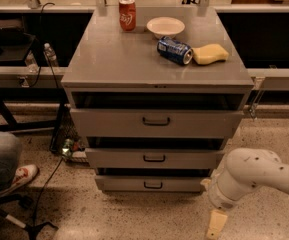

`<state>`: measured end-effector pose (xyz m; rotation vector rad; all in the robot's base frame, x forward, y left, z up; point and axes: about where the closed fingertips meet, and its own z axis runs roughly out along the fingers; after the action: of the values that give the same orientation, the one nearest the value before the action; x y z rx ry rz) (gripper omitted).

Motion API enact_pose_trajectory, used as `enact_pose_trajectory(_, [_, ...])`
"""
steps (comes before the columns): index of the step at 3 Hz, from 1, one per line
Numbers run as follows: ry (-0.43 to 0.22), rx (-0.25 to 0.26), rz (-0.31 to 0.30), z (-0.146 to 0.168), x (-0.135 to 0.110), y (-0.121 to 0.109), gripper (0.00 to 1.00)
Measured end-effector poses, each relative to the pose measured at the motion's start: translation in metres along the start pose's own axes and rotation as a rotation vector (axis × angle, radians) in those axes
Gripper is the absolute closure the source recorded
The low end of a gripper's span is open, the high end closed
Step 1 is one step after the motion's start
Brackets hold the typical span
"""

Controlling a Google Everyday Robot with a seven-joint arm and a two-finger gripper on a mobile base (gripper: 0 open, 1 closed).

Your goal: Open bottom drawer

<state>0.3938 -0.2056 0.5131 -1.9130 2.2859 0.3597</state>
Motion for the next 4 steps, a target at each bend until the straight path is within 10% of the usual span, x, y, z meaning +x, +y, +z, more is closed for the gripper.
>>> enact_pose_trajectory(2, [-0.086,-0.084,0.024,0.097,0.003,-0.01,0.0])
enact_pose_trajectory(4, [-0.109,-0.033,0.009,0.134,0.019,-0.033,0.0])
